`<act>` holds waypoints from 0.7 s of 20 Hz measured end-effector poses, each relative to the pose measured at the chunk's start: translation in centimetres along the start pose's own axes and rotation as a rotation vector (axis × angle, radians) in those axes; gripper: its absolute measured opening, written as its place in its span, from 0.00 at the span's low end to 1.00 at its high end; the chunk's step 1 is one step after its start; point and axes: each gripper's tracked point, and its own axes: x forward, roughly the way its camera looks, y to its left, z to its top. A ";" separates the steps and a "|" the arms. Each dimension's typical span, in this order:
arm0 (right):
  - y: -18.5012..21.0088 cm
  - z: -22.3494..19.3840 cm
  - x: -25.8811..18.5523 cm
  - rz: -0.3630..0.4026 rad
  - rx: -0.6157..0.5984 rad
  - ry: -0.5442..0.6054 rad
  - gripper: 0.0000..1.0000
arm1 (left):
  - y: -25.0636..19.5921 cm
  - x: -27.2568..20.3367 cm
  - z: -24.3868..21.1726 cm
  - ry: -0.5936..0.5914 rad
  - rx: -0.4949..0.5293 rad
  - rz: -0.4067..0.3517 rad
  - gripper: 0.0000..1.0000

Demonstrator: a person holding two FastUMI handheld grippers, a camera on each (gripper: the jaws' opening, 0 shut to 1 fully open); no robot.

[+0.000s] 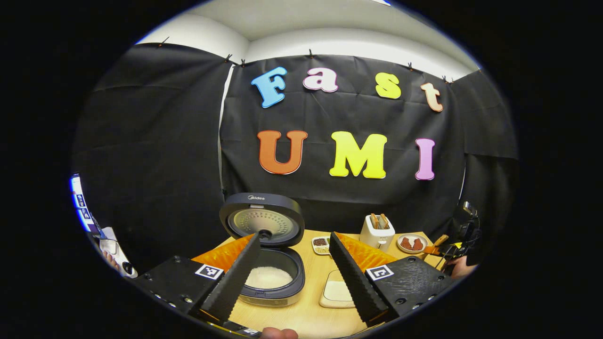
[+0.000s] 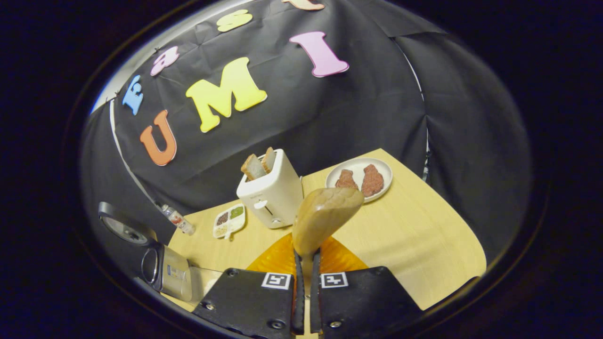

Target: Close the left gripper, press the button to open the rice cooker; take a wooden spoon from the chopstick holder with the right hand, scoop a spoonful of rice and pour it into the rice cooker, then put the wooden spoon back into the chopstick holder.

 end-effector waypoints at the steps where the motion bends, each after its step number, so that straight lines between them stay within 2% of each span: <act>1: -0.2 -0.6 0.6 0.001 -0.005 0.009 0.10 | -0.1 0.0 -0.2 0.005 0.004 0.008 0.95; 4: -0.3 -1.9 1.5 0.023 0.006 0.014 0.12 | -0.2 -0.4 -0.4 0.017 0.012 0.018 0.95; 9: -1.4 -3.1 2.1 0.010 0.028 0.028 0.17 | -0.7 -0.2 -0.2 0.013 0.027 0.023 0.95; 14: -1.0 -2.1 1.2 0.033 -0.002 -0.002 0.21 | -1.1 -0.3 0.5 -0.005 0.036 0.012 0.95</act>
